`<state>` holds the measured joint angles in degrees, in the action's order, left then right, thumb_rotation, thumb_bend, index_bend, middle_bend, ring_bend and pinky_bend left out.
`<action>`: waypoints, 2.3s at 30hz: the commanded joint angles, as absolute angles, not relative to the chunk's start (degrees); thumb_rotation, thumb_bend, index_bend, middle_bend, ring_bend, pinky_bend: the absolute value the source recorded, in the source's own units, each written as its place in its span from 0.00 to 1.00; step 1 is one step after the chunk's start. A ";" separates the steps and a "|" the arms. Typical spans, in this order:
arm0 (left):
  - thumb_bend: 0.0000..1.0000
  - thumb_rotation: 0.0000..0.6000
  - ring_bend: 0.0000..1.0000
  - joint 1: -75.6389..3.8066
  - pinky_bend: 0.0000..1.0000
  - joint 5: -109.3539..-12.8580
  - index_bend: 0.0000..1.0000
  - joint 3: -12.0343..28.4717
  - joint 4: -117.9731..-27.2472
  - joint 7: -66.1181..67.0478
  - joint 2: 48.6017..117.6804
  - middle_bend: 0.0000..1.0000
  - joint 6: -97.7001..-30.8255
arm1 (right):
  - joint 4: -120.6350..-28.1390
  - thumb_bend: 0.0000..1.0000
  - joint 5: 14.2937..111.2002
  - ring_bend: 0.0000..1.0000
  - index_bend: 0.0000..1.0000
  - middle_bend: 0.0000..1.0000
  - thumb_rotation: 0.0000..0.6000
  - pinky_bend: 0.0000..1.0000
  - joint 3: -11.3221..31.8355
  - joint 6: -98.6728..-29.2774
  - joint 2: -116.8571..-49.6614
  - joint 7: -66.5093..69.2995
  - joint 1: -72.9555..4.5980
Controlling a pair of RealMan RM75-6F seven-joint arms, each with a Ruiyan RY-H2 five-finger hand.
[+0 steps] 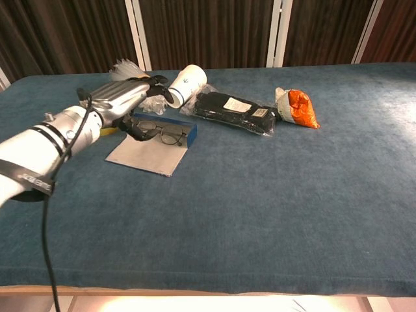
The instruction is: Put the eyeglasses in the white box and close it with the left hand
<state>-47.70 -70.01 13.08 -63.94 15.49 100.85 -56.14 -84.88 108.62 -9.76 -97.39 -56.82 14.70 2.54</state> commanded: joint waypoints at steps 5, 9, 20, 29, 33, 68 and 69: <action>0.35 1.00 0.00 -46.04 0.00 -55.33 0.31 8.12 -87.45 31.93 82.66 0.00 -46.50 | -85.38 0.19 109.60 0.00 0.00 0.00 1.00 0.00 -10.19 -96.66 -56.95 13.61 2.17; 0.35 1.00 0.00 -47.08 0.00 -53.85 0.23 7.09 -85.87 33.82 84.59 0.00 -46.96 | -85.56 0.19 109.85 0.00 0.00 0.00 1.00 0.00 -10.35 -96.59 -56.93 13.37 2.14; 0.35 1.00 0.00 -50.22 0.00 -52.05 0.12 6.34 -79.87 35.59 90.21 0.00 -47.07 | -85.30 0.19 109.55 0.00 0.00 0.00 1.00 0.00 -10.32 -96.91 -56.48 14.94 1.87; 0.35 1.00 0.00 -50.92 0.00 -54.03 0.25 6.42 -75.67 33.28 92.96 0.00 -47.60 | -85.13 0.19 109.53 0.00 0.00 0.00 1.00 0.00 -10.24 -97.48 -56.49 15.25 1.99; 0.35 1.00 0.00 -51.07 0.00 -53.95 0.24 6.23 -75.02 33.11 93.20 0.00 -47.35 | -85.12 0.19 109.56 0.00 0.00 0.00 1.00 0.00 -10.26 -97.48 -56.50 15.24 1.97; 0.36 1.00 0.00 -54.01 0.00 -46.98 0.29 4.58 -73.91 37.49 93.40 0.00 -45.05 | -85.13 0.19 109.71 0.00 0.00 0.00 1.00 0.00 -10.22 -98.04 -56.41 15.50 1.99; 0.36 1.00 0.00 -54.14 0.00 -46.94 0.29 4.73 -73.54 37.23 93.72 0.00 -44.96 | -85.16 0.19 109.70 0.00 0.00 0.00 1.00 0.00 -10.22 -98.03 -56.40 15.50 1.99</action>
<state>-54.02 -46.99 4.62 -73.78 37.42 93.50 -45.02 -85.15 109.70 -10.22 -98.03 -56.40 15.50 1.99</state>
